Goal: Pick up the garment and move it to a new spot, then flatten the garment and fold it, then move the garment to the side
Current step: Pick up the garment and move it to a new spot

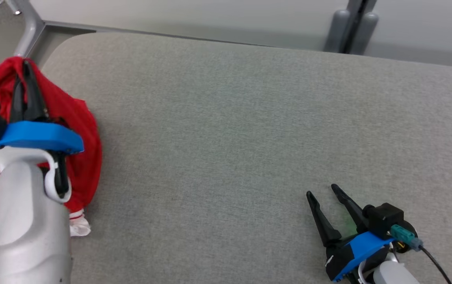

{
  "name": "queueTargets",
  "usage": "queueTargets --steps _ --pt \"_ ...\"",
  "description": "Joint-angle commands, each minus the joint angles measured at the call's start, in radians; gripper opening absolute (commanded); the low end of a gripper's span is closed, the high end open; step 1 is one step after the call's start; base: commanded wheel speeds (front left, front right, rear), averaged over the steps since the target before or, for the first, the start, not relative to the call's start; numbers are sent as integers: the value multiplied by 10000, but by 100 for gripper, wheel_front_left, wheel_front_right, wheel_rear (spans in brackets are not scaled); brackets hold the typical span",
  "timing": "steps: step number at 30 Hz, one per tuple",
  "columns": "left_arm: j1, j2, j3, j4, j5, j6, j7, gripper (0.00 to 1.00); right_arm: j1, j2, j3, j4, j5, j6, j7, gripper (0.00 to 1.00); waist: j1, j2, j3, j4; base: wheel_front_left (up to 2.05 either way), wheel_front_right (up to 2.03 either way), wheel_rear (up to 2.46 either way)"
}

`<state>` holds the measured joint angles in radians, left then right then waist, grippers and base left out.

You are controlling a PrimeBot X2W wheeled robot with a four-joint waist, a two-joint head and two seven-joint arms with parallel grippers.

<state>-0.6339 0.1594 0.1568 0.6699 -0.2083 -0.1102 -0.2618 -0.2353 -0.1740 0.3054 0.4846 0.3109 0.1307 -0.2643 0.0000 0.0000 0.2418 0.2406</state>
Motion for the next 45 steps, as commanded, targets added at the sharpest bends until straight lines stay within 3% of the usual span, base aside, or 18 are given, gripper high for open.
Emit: queueTargets --steps 1,9,15,21,22,23,25,30,33,38,39,45 --pt "-42 -334 -329 -774 181 -89 -39 0 26 107 17 17 76 1 1 100 0 0 -299 -527 0 0 0" --pt "-32 -1001 -2389 -2298 74 -217 -47 0 -266 495 181 87 116 1 -1 100 0 0 -527 -2747 0 0 0" --pt "9 -1088 -4818 -2563 -1349 -215 -48 0 -438 620 50 178 338 1 -2 100 0 0 -409 -4264 0 0 0" --pt "232 -1066 -7372 -2794 -2848 489 -48 0 -433 709 14 197 424 1 -1 100 0 0 -310 -5042 0 0 0" --pt "269 -1057 -7619 -2732 -2988 666 -47 32 -413 719 21 192 430 1 -1 100 0 0 -298 -5083 0 0 0" --pt "307 -1059 -7784 -2665 -3060 864 -47 98 -388 727 -1 198 434 1 -1 100 0 0 -285 -5103 0 0 0" --pt "453 -1055 -8024 -2369 -3189 1261 -42 100 -317 790 -244 234 620 1 -1 100 0 0 -256 -5072 0 0 0" --pt "636 -1071 -7893 -1949 -3229 1677 -40 100 -348 807 -519 187 576 1 -1 100 0 0 -225 -4839 0 0 0" --pt "1015 -1074 -7306 -1867 -2906 1890 -38 100 -415 797 -717 60 519 1 -1 100 0 0 -277 -4580 0 0 0" --pt "2164 -981 -5639 -2142 -1980 2094 -38 100 -290 792 -1010 -163 324 1 -1 100 0 0 -528 -4143 0 0 0" --pt "2817 -936 -4994 -2320 -1609 2061 -38 100 -148 780 -1084 -238 218 1 -1 100 0 0 -699 -3965 0 0 0" --pt "4727 -963 -3314 -2916 -788 2034 -40 100 366 789 -1436 -387 -35 1 -1 100 0 0 -1347 -3405 0 0 0"
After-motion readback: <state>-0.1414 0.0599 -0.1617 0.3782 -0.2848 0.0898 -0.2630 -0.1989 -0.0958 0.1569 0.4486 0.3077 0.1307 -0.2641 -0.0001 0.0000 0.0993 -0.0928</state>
